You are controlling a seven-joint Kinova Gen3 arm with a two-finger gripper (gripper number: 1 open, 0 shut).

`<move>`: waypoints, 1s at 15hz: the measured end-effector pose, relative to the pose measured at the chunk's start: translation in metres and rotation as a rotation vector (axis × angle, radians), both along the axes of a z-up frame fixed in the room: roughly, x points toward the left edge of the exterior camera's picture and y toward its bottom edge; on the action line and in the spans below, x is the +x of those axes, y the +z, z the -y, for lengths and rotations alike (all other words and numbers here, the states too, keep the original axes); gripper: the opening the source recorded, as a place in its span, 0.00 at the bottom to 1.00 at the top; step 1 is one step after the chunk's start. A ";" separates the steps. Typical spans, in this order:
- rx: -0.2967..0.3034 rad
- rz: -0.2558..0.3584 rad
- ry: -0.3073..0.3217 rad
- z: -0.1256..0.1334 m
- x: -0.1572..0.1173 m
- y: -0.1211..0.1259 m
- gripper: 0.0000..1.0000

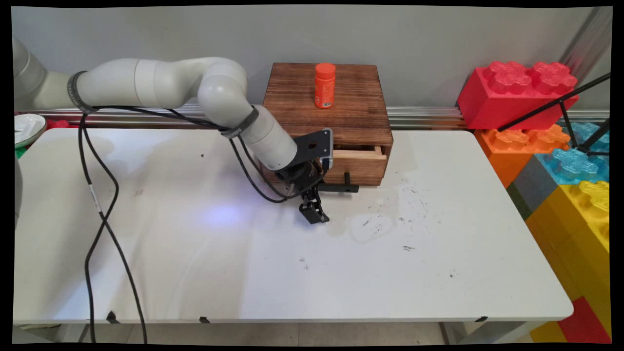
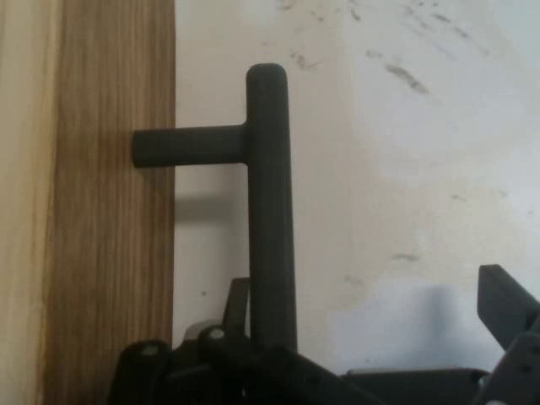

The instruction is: Open the drawer

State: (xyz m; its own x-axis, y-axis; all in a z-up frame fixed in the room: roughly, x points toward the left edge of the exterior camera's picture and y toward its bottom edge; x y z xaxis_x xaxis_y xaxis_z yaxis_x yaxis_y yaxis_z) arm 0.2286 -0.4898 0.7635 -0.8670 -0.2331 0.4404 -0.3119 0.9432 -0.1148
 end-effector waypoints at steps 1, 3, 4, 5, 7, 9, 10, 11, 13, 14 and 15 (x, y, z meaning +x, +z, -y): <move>0.000 -0.002 0.000 -0.004 -0.001 -0.001 1.00; 0.003 -0.006 0.001 -0.010 -0.003 -0.002 1.00; 0.006 -0.010 0.003 -0.015 -0.004 -0.002 1.00; 0.009 -0.016 0.003 -0.020 -0.006 -0.002 1.00; 0.016 -0.026 0.001 -0.029 -0.010 -0.001 1.00; 0.023 -0.037 -0.002 -0.039 -0.014 0.001 1.00; 0.026 -0.042 -0.004 -0.044 -0.016 0.002 1.00; 0.029 -0.046 -0.006 -0.048 -0.017 0.003 1.00; 0.034 -0.055 -0.012 -0.058 -0.020 0.006 1.00; 0.036 -0.059 -0.014 -0.062 -0.021 0.007 1.00; 0.039 -0.062 -0.018 -0.066 -0.022 0.007 1.00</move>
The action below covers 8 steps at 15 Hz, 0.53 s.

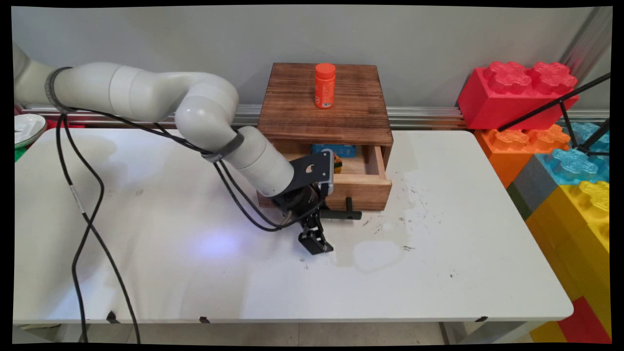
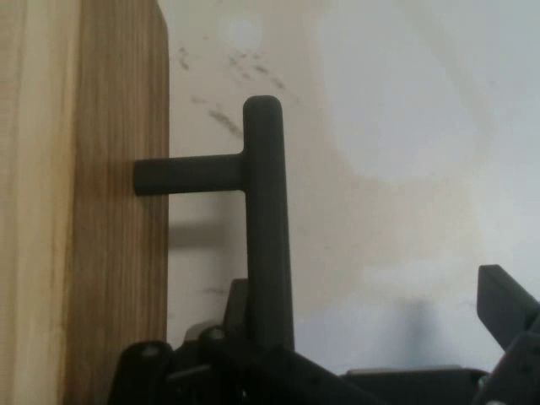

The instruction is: Open the drawer

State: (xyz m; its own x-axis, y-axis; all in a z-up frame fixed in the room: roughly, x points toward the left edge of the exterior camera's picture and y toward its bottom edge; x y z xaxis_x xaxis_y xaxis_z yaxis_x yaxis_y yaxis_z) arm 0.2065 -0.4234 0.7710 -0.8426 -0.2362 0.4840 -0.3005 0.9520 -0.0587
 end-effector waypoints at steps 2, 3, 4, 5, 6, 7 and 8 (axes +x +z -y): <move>0.005 -0.005 -0.005 -0.008 -0.002 0.001 1.00; 0.006 -0.006 -0.007 -0.011 -0.003 0.001 1.00; 0.008 -0.008 -0.009 -0.015 -0.004 0.001 1.00; 0.010 -0.010 -0.010 -0.019 -0.005 0.001 1.00; 0.011 -0.011 -0.011 -0.022 -0.007 0.001 1.00; 0.012 -0.013 -0.012 -0.026 -0.008 0.001 1.00; 0.014 -0.014 -0.012 -0.029 -0.010 0.001 1.00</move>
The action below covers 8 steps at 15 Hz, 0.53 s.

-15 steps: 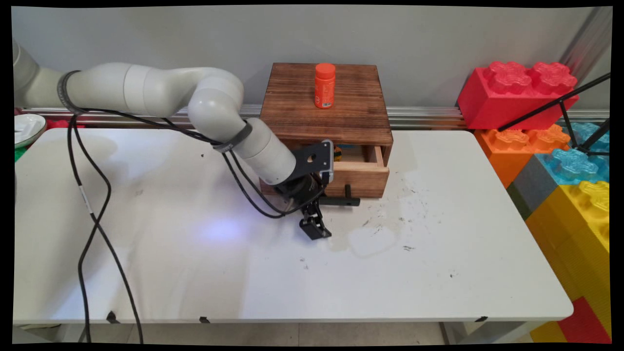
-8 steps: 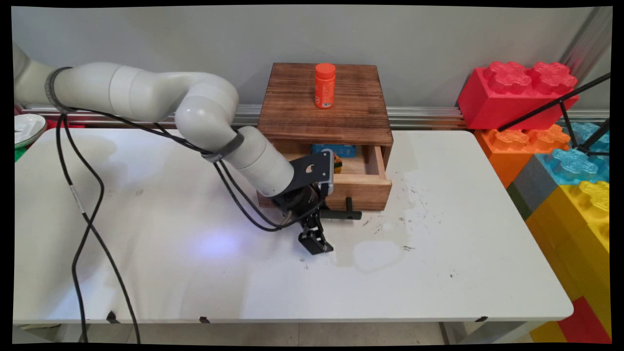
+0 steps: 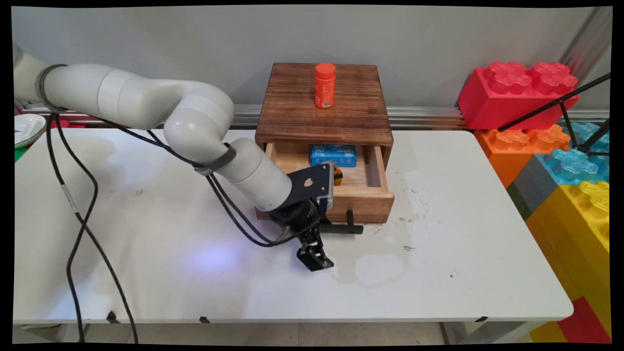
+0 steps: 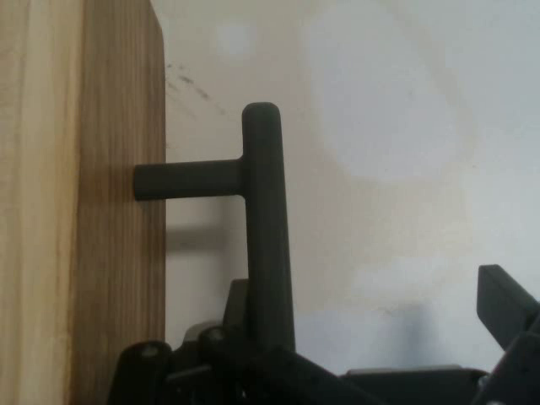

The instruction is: Open the drawer

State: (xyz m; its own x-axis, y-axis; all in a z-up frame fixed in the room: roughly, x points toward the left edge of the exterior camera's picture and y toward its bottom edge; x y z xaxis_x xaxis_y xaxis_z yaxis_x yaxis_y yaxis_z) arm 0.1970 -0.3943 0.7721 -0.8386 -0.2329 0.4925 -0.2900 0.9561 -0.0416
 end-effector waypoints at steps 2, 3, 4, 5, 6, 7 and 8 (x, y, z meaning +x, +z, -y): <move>0.003 -0.002 0.000 -0.008 -0.003 0.000 1.00; 0.004 -0.002 0.000 -0.010 -0.003 -0.001 1.00; 0.005 -0.002 -0.001 -0.013 -0.004 -0.001 1.00; 0.008 -0.002 -0.001 -0.017 -0.005 -0.001 1.00; 0.010 -0.001 -0.001 -0.021 -0.006 -0.001 1.00; 0.012 -0.001 -0.002 -0.025 -0.006 -0.002 1.00; 0.014 0.000 -0.002 -0.029 -0.007 -0.002 1.00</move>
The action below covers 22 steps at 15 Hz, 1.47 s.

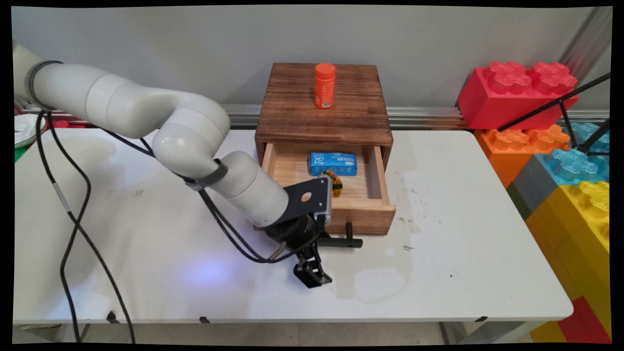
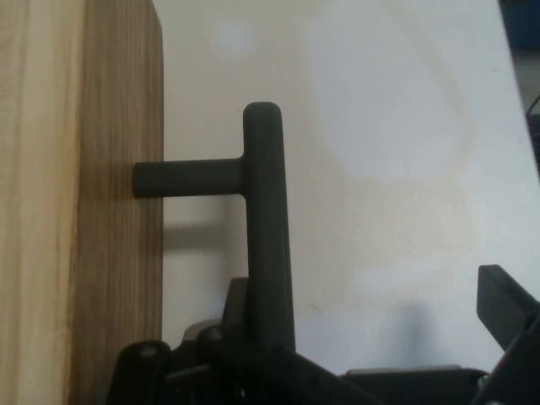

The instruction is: Open the drawer

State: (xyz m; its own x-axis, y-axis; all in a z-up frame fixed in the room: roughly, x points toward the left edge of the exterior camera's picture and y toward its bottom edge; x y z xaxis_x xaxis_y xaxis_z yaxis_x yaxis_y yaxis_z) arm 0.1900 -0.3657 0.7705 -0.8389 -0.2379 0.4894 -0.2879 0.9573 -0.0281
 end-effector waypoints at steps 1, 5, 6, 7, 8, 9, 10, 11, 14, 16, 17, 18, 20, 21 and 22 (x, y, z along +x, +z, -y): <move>0.003 0.000 0.000 -0.005 -0.001 0.000 1.00; 0.011 -0.002 -0.003 -0.018 -0.004 0.001 1.00; 0.012 -0.003 -0.004 -0.020 -0.005 0.002 1.00; 0.013 -0.004 -0.004 -0.022 -0.005 0.002 1.00; 0.014 -0.005 -0.004 -0.024 -0.006 0.002 1.00; 0.015 -0.006 -0.006 -0.026 -0.007 0.003 1.00; 0.016 -0.006 -0.007 -0.028 -0.007 0.003 1.00; 0.017 -0.008 -0.008 -0.030 -0.008 0.004 1.00; 0.021 -0.010 -0.010 -0.036 -0.009 0.005 1.00; 0.025 -0.012 -0.011 -0.040 -0.010 0.005 1.00; 0.026 -0.013 -0.012 -0.042 -0.011 0.006 1.00; 0.028 -0.014 -0.013 -0.044 -0.011 0.006 1.00; 0.031 -0.016 -0.015 -0.047 -0.013 0.007 1.00; 0.032 -0.017 -0.016 -0.048 -0.013 0.007 1.00; 0.035 -0.018 -0.017 -0.051 -0.014 0.007 1.00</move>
